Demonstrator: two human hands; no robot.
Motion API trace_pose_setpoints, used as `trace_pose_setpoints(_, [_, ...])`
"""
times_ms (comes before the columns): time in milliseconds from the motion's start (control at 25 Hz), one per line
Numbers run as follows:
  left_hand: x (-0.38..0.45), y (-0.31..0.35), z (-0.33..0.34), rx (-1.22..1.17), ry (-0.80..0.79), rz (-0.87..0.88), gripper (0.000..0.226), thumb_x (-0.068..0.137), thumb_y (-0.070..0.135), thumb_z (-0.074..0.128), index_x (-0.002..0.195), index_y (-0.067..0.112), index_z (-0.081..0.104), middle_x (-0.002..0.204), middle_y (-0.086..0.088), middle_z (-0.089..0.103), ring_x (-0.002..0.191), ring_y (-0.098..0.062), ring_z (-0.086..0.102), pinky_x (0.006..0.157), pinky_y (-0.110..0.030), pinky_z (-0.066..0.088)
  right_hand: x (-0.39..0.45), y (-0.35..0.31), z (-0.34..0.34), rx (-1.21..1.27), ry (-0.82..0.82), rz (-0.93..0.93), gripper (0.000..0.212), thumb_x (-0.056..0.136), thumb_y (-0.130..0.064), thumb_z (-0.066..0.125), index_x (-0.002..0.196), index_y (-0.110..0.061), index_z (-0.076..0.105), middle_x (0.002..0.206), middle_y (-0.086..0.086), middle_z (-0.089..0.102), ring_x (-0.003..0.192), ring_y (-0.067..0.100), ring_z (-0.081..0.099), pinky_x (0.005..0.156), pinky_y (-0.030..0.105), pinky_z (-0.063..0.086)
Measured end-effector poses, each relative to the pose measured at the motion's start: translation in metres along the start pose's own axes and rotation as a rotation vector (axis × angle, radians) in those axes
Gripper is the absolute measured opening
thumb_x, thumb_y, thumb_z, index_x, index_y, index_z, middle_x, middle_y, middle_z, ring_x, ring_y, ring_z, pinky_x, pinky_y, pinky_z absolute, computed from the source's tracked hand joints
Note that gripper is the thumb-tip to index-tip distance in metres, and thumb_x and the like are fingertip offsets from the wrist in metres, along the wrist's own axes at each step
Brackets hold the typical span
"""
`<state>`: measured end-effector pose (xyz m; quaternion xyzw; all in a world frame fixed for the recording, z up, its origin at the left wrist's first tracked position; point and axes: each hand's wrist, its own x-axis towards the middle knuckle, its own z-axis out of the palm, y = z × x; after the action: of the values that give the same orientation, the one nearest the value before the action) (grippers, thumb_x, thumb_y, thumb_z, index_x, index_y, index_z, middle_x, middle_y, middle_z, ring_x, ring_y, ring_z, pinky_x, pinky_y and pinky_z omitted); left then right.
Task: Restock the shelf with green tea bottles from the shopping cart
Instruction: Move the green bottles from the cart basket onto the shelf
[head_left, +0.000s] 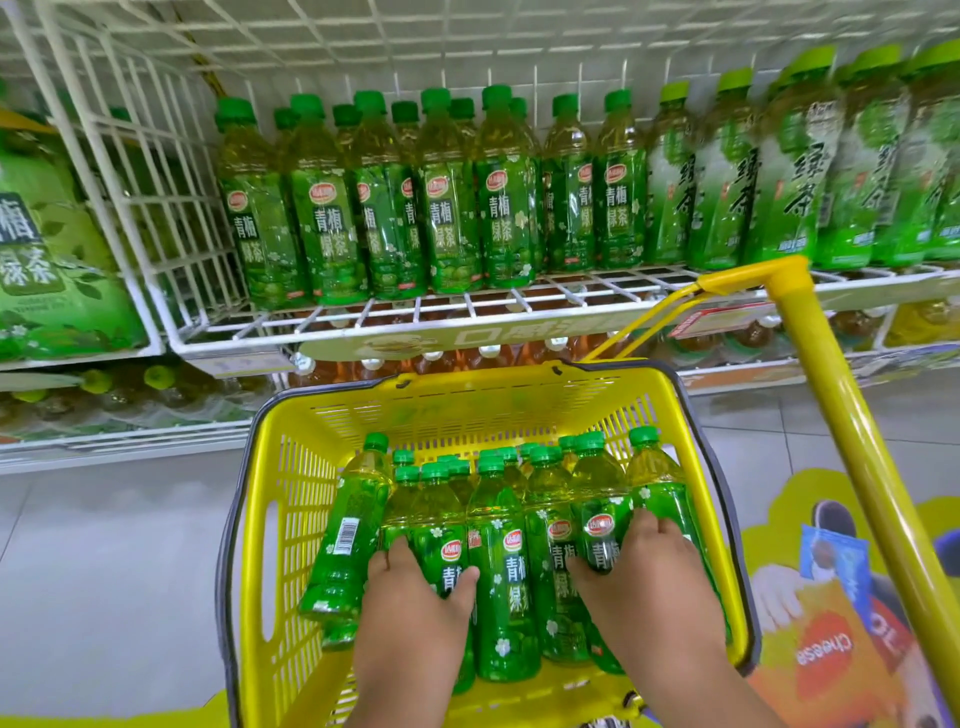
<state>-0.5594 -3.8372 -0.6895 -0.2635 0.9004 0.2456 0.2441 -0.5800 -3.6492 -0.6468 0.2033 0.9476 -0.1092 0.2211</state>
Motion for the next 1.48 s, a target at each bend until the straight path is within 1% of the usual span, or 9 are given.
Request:
trace_pose_setpoints(400, [-0.002,0.01,-0.016,-0.131,0.046,-0.018,0.092,0.081,0.059,0.068,0.152,0.014,0.032,0.156,-0.007,0.033,0.132,-0.025,0.05,0.099,-0.04,0.049,0.004,0.009,-0.003,0.212,0.045,-0.011,0.077,0.072,-0.05,0.08,0.128,-0.005,0.055,0.112,0.005,0.061,0.101,0.023,0.06,0.074,0.026,0.05])
trace_pose_setpoints(640, [-0.012,0.058,-0.052,-0.232,0.129,0.056,0.091,0.078,0.06,0.071,0.151,0.019,0.035,0.151,-0.002,0.04,0.13,-0.023,0.048,0.103,-0.041,0.047,0.009,0.009,-0.046,0.396,0.089,-0.106,0.059,0.065,-0.051,0.082,0.112,-0.023,0.059,0.092,-0.011,0.052,0.083,0.01,0.046,0.068,0.018,0.036])
trace_pose_setpoints(800, [-0.017,0.097,-0.076,-0.287,0.196,0.145,0.085,0.075,0.066,0.069,0.146,0.028,0.042,0.147,0.002,0.045,0.131,-0.023,0.048,0.102,-0.046,0.048,0.024,0.003,-0.086,0.443,0.089,-0.209,0.062,0.067,-0.052,0.08,0.12,-0.027,0.061,0.114,-0.003,0.064,0.103,0.017,0.059,0.081,0.028,0.048])
trace_pose_setpoints(880, [-0.017,0.118,-0.08,-0.329,0.23,0.158,0.089,0.072,0.072,0.067,0.146,0.031,0.041,0.147,0.005,0.045,0.131,-0.022,0.048,0.103,-0.046,0.048,0.034,0.002,-0.106,0.553,0.116,-0.272,0.042,0.065,-0.052,0.08,0.101,-0.04,0.06,0.101,-0.011,0.066,0.092,0.009,0.061,0.074,0.028,0.05])
trace_pose_setpoints(1000, [-0.006,0.157,-0.091,-0.383,0.278,0.212,0.093,0.065,0.079,0.063,0.142,0.03,0.045,0.14,0.005,0.053,0.122,-0.02,0.055,0.098,-0.043,0.05,0.058,-0.002,-0.133,0.64,0.134,-0.296,0.036,0.066,-0.051,0.078,0.095,-0.037,0.061,0.091,-0.015,0.068,0.084,0.003,0.063,0.07,0.03,0.053])
trace_pose_setpoints(1160, [0.014,0.214,-0.11,-0.46,0.325,0.351,0.044,0.069,0.062,0.076,0.104,0.069,0.049,0.102,0.021,0.057,0.093,0.012,0.058,0.069,-0.022,0.047,0.09,-0.014,-0.172,0.681,0.24,-0.381,0.026,0.068,-0.044,0.082,0.083,-0.04,0.062,0.076,-0.026,0.065,0.074,-0.012,0.059,0.06,0.007,0.043])
trace_pose_setpoints(1240, [0.034,0.239,-0.114,-0.471,0.342,0.375,0.032,0.07,0.056,0.079,0.087,0.051,0.052,0.09,0.011,0.056,0.08,-0.007,0.065,0.06,-0.029,0.045,0.106,-0.02,-0.191,0.699,0.269,-0.38,0.025,0.067,-0.044,0.082,0.075,-0.041,0.059,0.072,-0.026,0.063,0.072,-0.016,0.057,0.054,0.003,0.039])
trace_pose_setpoints(1320, [0.055,0.262,-0.119,-0.432,0.348,0.335,0.045,0.067,0.063,0.075,0.091,0.03,0.054,0.087,-0.002,0.062,0.076,-0.031,0.067,0.063,-0.036,0.054,0.129,-0.028,-0.204,0.692,0.255,-0.341,0.029,0.068,-0.051,0.08,0.079,-0.033,0.06,0.077,-0.014,0.063,0.069,-0.003,0.059,0.046,0.01,0.038])
trace_pose_setpoints(1480, [0.087,0.292,-0.122,-0.388,0.417,0.352,0.063,0.066,0.07,0.07,0.11,0.025,0.062,0.09,0.003,0.07,0.078,-0.022,0.068,0.066,-0.029,0.054,0.174,-0.048,-0.226,0.646,0.329,-0.321,0.055,0.069,-0.055,0.08,0.106,-0.02,0.061,0.086,-0.007,0.06,0.071,0.012,0.055,0.057,0.02,0.04])
